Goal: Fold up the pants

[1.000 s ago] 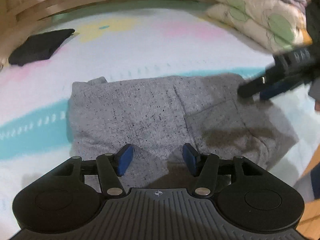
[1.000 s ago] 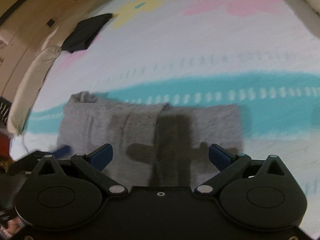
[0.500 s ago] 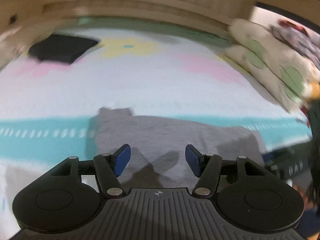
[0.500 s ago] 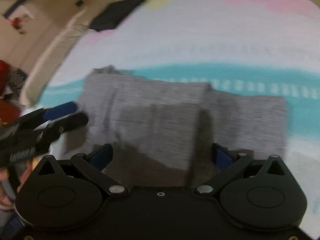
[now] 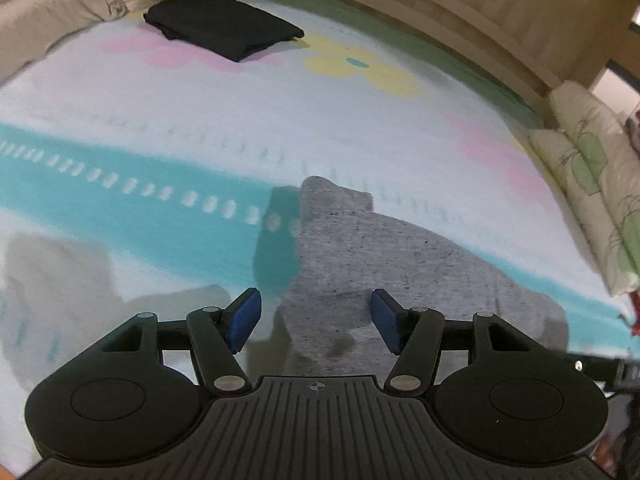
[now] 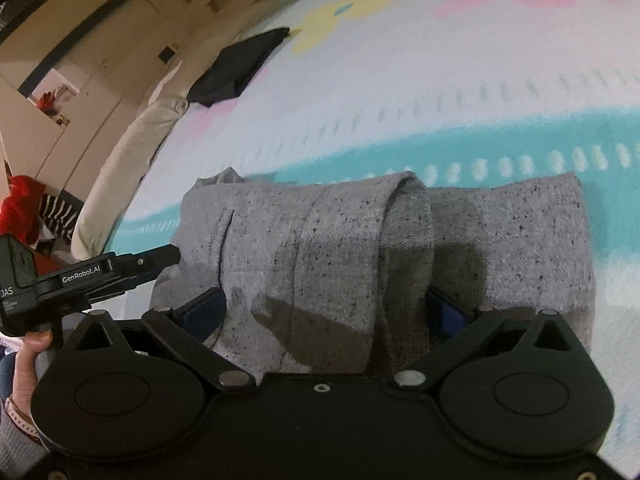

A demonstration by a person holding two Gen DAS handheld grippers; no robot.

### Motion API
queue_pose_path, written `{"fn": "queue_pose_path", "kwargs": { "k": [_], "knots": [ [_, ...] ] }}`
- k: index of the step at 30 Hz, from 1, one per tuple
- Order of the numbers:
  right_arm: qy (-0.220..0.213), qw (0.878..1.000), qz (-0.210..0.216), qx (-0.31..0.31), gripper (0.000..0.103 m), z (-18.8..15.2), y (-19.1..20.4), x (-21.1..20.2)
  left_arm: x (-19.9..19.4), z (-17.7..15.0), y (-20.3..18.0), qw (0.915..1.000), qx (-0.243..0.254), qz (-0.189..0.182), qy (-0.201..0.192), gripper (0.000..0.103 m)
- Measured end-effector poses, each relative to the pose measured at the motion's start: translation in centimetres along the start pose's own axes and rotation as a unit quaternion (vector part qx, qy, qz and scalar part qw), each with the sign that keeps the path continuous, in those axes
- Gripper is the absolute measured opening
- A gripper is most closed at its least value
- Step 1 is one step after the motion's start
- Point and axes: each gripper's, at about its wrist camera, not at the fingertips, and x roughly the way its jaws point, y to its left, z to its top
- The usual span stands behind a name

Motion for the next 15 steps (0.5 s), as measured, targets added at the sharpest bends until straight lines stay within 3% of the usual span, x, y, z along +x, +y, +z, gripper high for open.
{"fn": "queue_pose_path", "kwargs": {
  "k": [3, 5, 6, 9, 15],
  "knots": [
    [-0.005, 1.0, -0.009, 0.007, 0.048, 0.3, 0.2, -0.1, -0.3, 0.0, 0.1, 0.9999, 0.008, 0.012, -0.004, 0.059],
    [0.0, 1.0, -0.008, 0.011, 0.042, 0.5, 0.6, 0.0, -0.4, 0.1, 0.4, 0.9998, 0.004, 0.017, -0.005, 0.059],
    [-0.005, 1.0, -0.005, 0.01, 0.033, 0.5, 1.1, -0.3, -0.5, 0.1, 0.6, 0.9998, 0.001, 0.02, -0.005, 0.059],
    [-0.02, 1.0, -0.003, -0.015, 0.03, 1.1, 3.6, -1.2, -0.9, 0.2, 1.0, 0.9996, -0.01, 0.026, -0.009, 0.059],
    [-0.081, 0.994, 0.044, -0.053, 0.027, 2.8, 7.8, -5.2, -1.4, -0.2, 0.8, 0.9991, 0.006, 0.039, -0.016, 0.059]
  ]
}}
